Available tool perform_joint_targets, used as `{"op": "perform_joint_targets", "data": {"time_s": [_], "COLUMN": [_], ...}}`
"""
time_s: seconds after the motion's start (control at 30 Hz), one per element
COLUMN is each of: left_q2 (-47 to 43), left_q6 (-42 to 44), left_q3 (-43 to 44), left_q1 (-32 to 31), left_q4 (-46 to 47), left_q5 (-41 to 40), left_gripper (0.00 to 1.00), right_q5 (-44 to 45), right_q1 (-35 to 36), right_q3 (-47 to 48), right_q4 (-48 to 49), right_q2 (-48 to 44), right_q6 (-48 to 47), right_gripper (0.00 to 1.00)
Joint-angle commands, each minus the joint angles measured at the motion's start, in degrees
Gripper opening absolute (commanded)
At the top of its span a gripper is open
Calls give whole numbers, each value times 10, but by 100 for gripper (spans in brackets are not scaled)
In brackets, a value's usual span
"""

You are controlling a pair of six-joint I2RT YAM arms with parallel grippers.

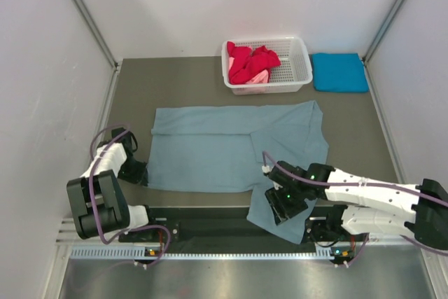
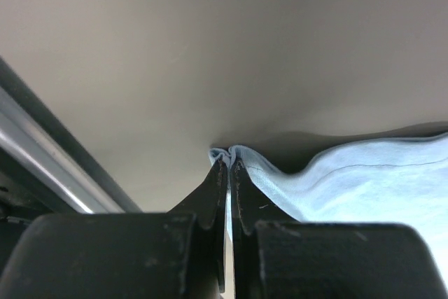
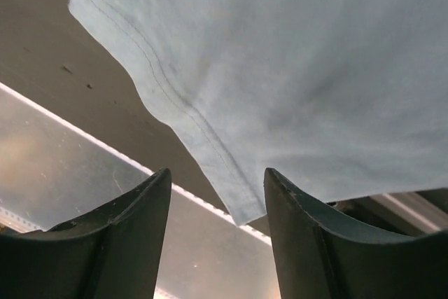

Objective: Fold and stack the t-shirts

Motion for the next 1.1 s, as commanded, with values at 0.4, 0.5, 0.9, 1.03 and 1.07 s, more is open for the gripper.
{"op": "perform_joint_targets", "data": {"time_s": [0.4, 0.5, 0.9, 1.03, 1.07], "left_q2": [0, 0, 19, 28, 30], "left_q6": [19, 21, 25, 23, 19], "left_q3": [11, 12, 34, 42, 43], "left_q1": [1, 1, 1, 1, 1], "left_q4": [61, 61, 58, 57, 60], "left_q5": [-19, -17, -20, -19, -16], "left_gripper": [0, 0, 0, 0, 0], "right_q5": [221, 202, 231, 198, 186], "right_q1": [-87, -124, -204, -216, -215], "right_q3": [1, -5, 25, -22, -31], "right_q4": [-104, -111, -170, -176, -171], "right_q2": [-94, -102, -79, -114, -132], "right_q6": [215, 219, 321, 398, 408], "right_gripper": [54, 55, 50, 49, 48]}}
